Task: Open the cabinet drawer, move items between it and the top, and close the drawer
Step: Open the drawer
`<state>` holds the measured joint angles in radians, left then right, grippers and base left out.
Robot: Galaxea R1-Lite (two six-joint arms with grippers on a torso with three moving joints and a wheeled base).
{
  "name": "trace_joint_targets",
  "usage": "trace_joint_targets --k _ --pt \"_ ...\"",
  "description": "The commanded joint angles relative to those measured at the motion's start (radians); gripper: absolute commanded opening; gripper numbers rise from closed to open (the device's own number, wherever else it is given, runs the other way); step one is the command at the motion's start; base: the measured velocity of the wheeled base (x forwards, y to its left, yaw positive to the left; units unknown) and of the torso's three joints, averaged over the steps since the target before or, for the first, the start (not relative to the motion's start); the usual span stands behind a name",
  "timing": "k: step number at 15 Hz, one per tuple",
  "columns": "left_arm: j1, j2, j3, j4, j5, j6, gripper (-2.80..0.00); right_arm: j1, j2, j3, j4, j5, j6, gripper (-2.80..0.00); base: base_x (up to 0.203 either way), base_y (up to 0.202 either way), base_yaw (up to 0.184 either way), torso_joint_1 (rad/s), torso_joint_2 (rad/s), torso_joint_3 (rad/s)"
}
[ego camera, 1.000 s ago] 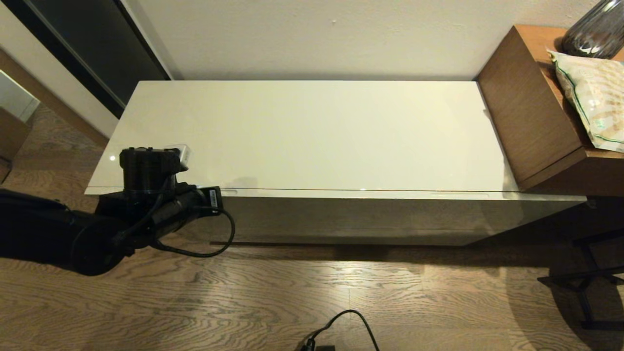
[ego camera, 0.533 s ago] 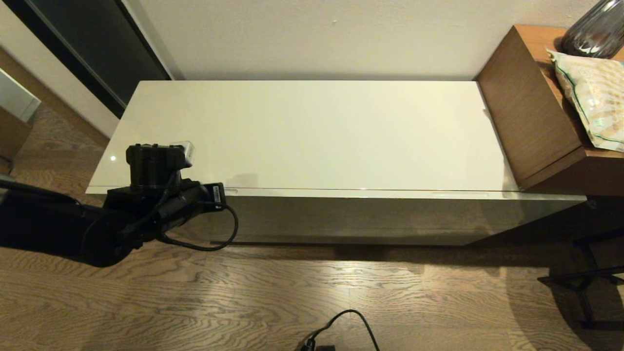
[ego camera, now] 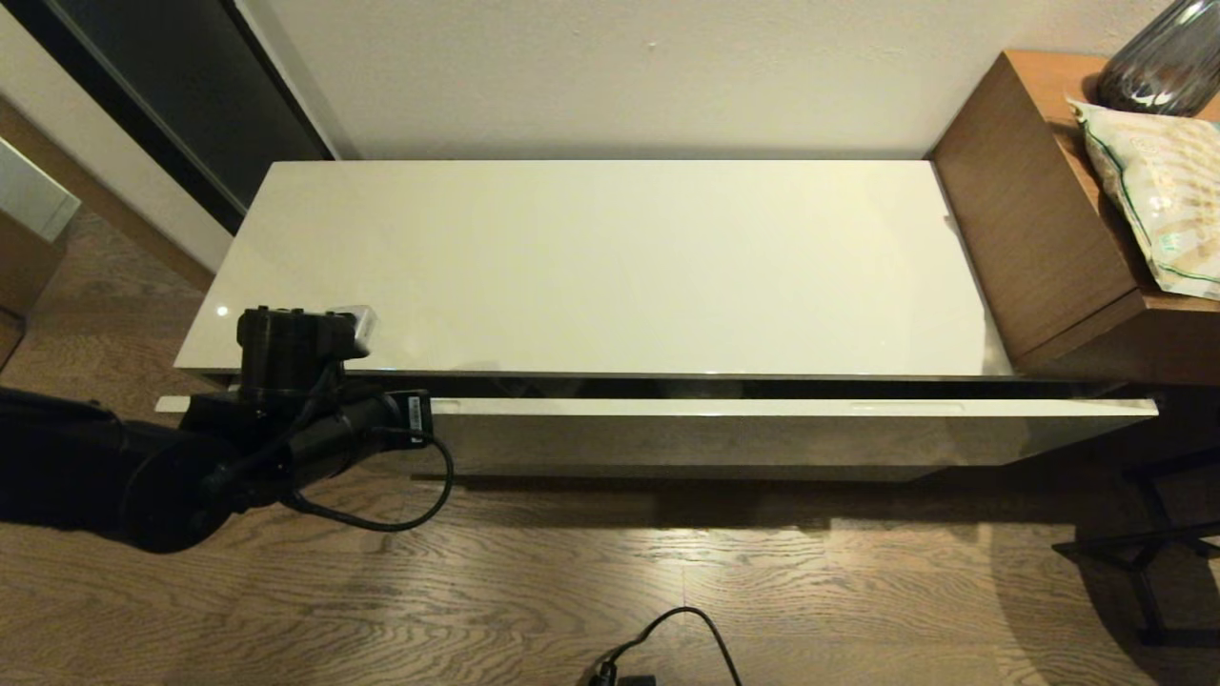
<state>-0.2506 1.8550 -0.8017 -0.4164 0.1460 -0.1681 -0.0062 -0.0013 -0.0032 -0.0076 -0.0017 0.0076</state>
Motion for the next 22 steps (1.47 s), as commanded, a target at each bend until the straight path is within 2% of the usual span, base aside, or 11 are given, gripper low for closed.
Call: trace_joint_targets --k 1,4,8,11,12,14,17,19,22 --pt "0.001 0.042 0.03 0.041 -0.002 -0.005 -2.8 0.0 0.0 0.0 0.0 0.0 0.0 -2.8 0.0 0.0 0.0 0.0 0.0 0.0" --pt "0.001 0.008 0.032 0.157 -0.033 -0.009 -2.8 0.0 0.0 0.0 0.0 0.0 0.0 -2.8 0.0 0.0 0.0 0.0 0.0 0.0" --pt "0.001 -0.122 -0.027 0.465 -0.196 -0.025 -2.8 0.0 0.001 0.0 0.0 0.0 0.0 -2.8 0.0 0.0 0.0 0.0 0.0 0.0" --pt "0.001 -0.181 -0.121 0.811 -0.308 -0.023 -2.8 0.0 0.0 0.001 0.0 0.0 0.0 -2.8 0.0 0.0 0.0 0.0 0.0 0.0" --pt "0.002 -0.195 -0.148 0.885 -0.359 -0.021 -2.8 0.0 0.0 0.0 0.0 0.0 0.0 -2.8 0.0 0.0 0.0 0.0 0.0 0.0" --pt "0.002 -0.205 -0.17 0.946 -0.39 -0.016 -2.8 0.0 0.0 0.0 0.0 0.0 0.0 -2.8 0.0 0.0 0.0 0.0 0.0 0.0" --pt "0.002 -0.216 -0.262 1.14 -0.474 -0.015 -2.8 0.0 0.001 0.0 0.0 0.0 0.0 -2.8 0.0 0.0 0.0 0.0 0.0 0.0" --pt "0.005 -0.215 -0.288 1.123 -0.488 -0.049 -2.8 0.0 0.001 0.0 0.0 0.0 0.0 -2.8 0.0 0.0 0.0 0.0 0.0 0.0" --pt "0.014 -0.234 -0.278 0.886 -0.487 -0.189 -2.8 0.0 0.0 0.0 0.0 0.0 0.0 -2.8 0.0 0.0 0.0 0.0 0.0 0.0"
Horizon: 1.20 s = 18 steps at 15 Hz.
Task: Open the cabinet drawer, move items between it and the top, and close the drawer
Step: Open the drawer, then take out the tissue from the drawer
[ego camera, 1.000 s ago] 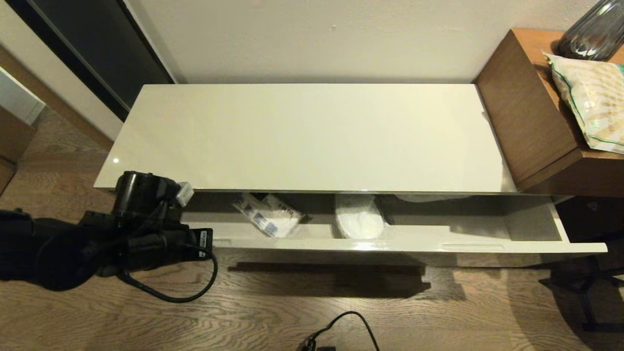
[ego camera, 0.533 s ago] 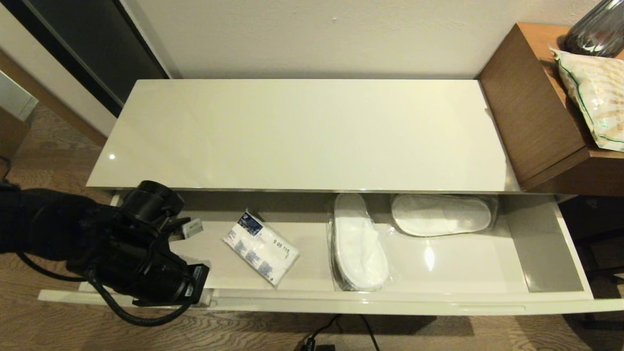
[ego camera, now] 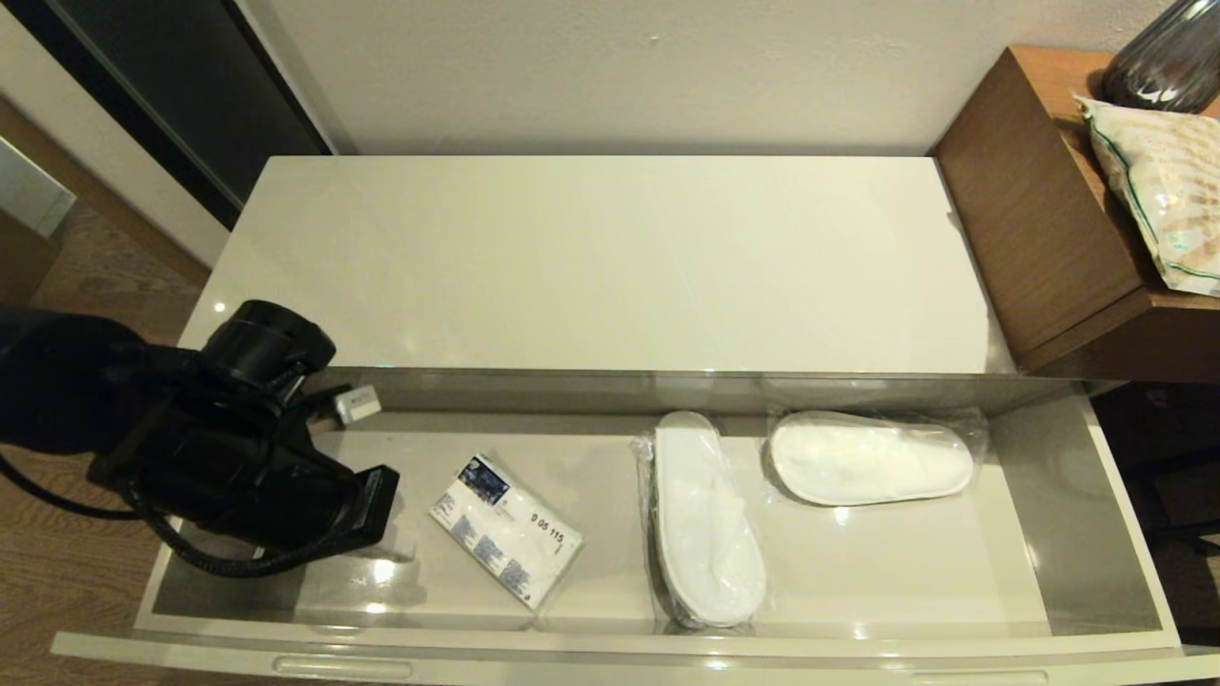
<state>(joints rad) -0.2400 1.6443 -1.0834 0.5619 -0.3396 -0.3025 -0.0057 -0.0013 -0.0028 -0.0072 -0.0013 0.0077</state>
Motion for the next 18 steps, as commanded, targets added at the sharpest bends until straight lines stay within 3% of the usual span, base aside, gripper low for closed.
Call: trace_joint_targets --k 1,3,11,18 --pt "0.004 -0.025 0.006 -0.096 0.001 -0.058 -2.8 0.0 0.0 0.0 0.0 0.0 0.0 -2.8 0.0 0.0 0.0 0.0 0.0 0.0" --pt "-0.004 -0.026 0.051 -0.218 0.027 -0.104 -2.8 0.0 0.0 0.0 0.0 0.0 0.0 -2.8 0.0 0.0 0.0 0.0 0.0 0.0" --pt "-0.044 -0.011 0.045 -0.223 0.031 -0.156 -2.8 0.0 0.001 0.001 0.0 0.0 0.0 -2.8 0.0 0.0 0.0 0.0 0.0 0.0" --pt "-0.044 0.015 0.045 -0.229 0.048 -0.165 -2.8 0.0 0.001 0.001 0.0 0.0 0.0 -2.8 0.0 0.0 0.0 0.0 0.0 0.0"
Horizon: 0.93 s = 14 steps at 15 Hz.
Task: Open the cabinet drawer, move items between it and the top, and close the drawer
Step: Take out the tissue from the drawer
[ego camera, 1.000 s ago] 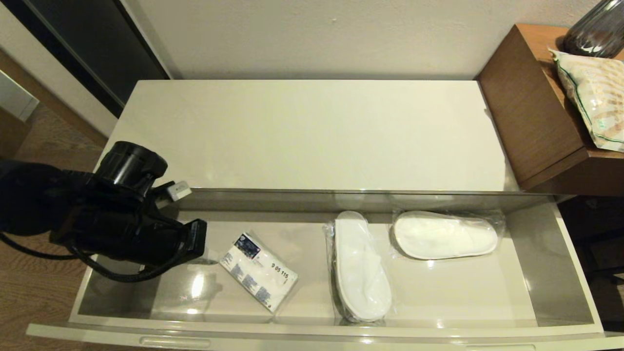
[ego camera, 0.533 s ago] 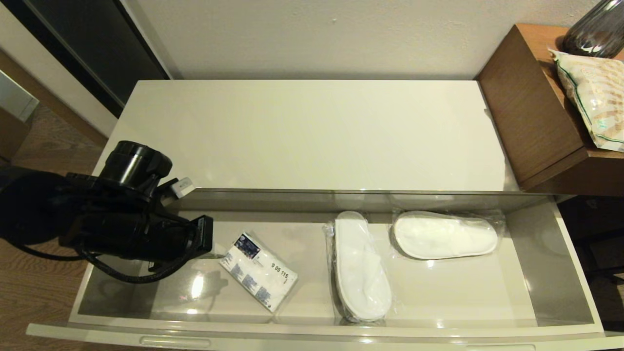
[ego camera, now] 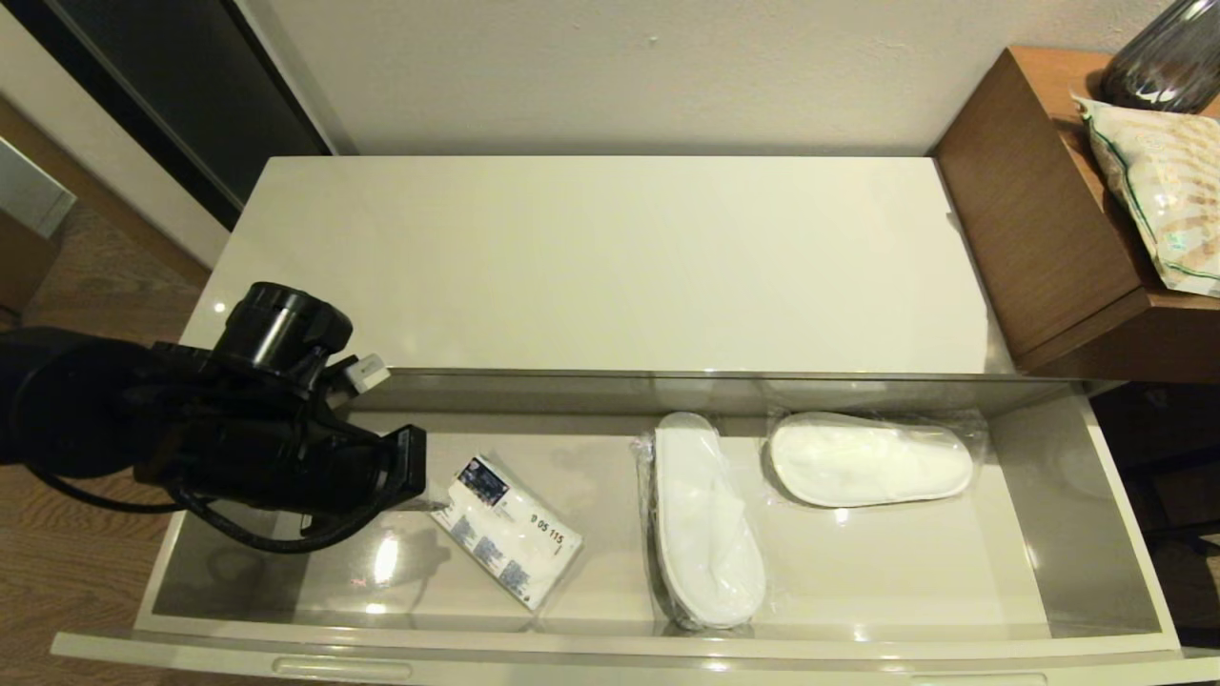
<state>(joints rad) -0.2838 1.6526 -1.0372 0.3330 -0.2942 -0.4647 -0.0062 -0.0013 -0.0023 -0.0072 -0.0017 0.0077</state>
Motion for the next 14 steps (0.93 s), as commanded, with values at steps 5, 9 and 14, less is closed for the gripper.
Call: trace_joint_targets --k 5,9,14 --pt "0.002 0.082 0.007 -0.114 0.181 -0.007 -2.8 0.0 0.0 -0.001 0.0 0.0 0.0 -2.8 0.0 0.0 0.0 0.0 0.0 0.0" --pt "0.002 0.103 0.003 -0.117 0.199 -0.018 -2.8 0.0 0.0 -0.001 0.0 0.0 0.0 -2.8 0.0 0.0 0.0 0.0 0.0 0.0" --pt "0.002 0.122 0.009 -0.117 0.211 -0.03 -2.8 0.0 0.001 -0.001 0.0 0.0 0.0 -2.8 0.0 0.0 0.0 0.0 0.0 0.0"
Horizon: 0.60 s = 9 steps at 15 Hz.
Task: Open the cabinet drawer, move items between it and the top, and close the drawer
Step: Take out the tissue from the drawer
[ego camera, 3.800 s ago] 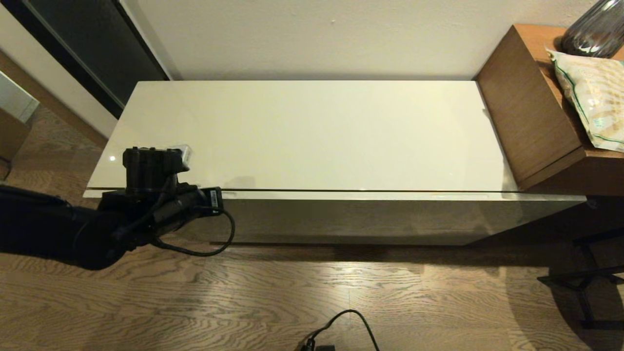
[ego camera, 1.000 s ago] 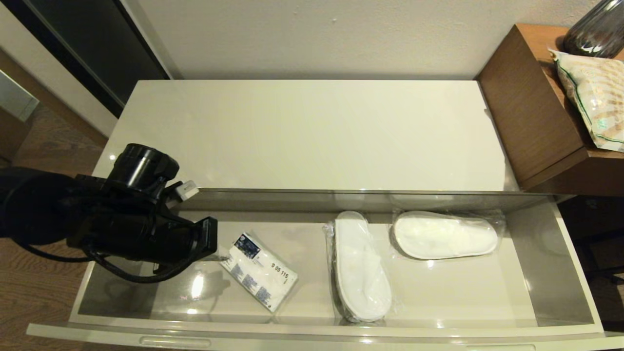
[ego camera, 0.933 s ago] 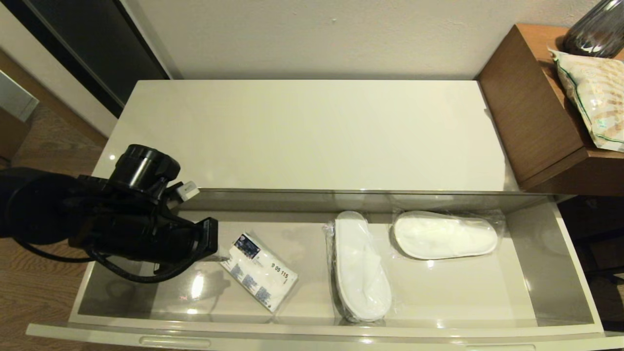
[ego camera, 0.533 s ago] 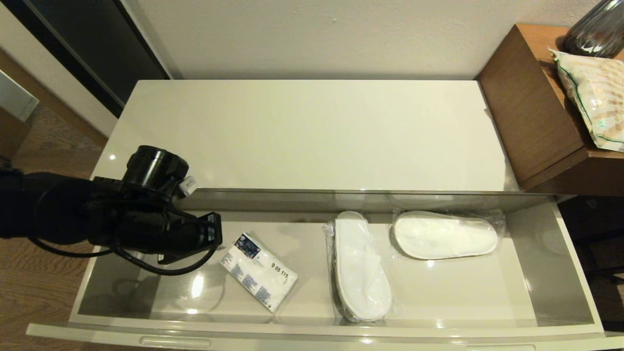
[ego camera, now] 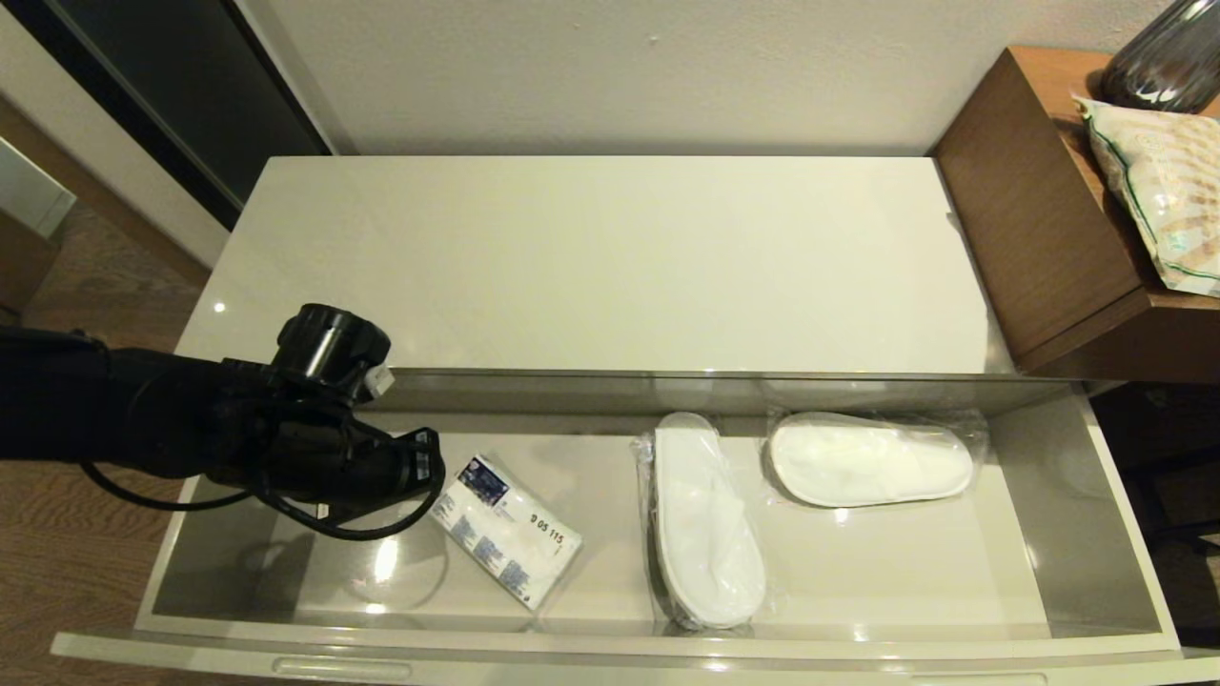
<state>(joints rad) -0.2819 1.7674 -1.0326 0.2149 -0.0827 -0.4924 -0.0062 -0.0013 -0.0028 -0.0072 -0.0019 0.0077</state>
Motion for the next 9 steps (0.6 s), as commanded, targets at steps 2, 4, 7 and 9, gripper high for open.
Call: trace_joint_targets --k 2,4,7,9 --pt "0.0 0.009 0.006 0.001 -0.003 -0.003 0.0 0.0 0.0 0.0 0.0 0.0 0.0 -2.8 0.0 0.0 0.0 0.0 0.0 0.0" --pt "0.0 0.021 0.005 0.001 -0.002 -0.003 0.0 0.0 0.0 0.0 0.0 0.0 0.0 -2.8 0.0 0.0 0.0 0.0 0.0 0.0" --pt "0.0 0.029 -0.001 0.001 0.001 -0.005 0.0 0.0 0.0 0.0 0.0 0.0 0.0 -2.8 0.0 0.0 0.0 0.0 0.0 0.0" --pt "0.0 0.044 0.0 0.0 0.003 -0.006 0.0 0.0 0.0 0.0 0.0 0.0 0.0 -2.8 0.0 0.0 0.0 0.0 0.0 0.0"
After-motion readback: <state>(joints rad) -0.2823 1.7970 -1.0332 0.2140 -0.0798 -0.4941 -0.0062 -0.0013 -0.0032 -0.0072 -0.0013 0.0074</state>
